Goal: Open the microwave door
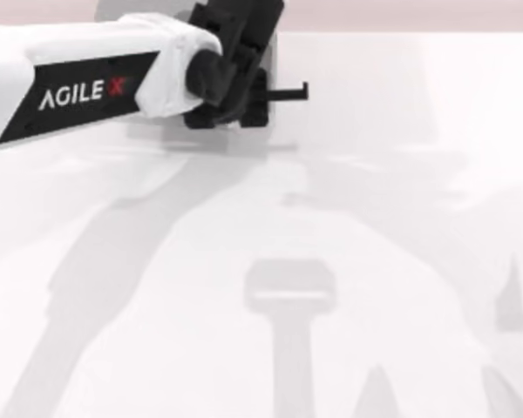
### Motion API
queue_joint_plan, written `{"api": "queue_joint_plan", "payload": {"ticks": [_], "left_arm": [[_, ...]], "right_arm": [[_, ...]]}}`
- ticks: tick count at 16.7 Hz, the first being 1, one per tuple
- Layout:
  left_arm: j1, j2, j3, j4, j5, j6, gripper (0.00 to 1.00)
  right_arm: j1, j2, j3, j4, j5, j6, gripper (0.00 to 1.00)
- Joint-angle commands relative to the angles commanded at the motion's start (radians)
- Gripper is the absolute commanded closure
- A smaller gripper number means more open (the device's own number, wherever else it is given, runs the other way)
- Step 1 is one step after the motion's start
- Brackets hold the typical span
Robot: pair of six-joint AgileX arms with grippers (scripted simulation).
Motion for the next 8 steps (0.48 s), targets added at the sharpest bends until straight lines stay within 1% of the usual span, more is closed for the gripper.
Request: {"api": "queue_joint_plan", "payload": {"ticks": [3, 8], "left_arm": [[0.005, -0.017, -0.032, 0.015, 0.013, 0.026, 1.00], [0.005, -0.018, -0.033, 0.016, 0.014, 0.027, 1.00]], "right_arm": [[0.000, 0.000, 0.000, 0.000, 0.000, 0.000, 0.00], [0.000, 0.000, 0.000, 0.000, 0.000, 0.000, 0.00]]}}
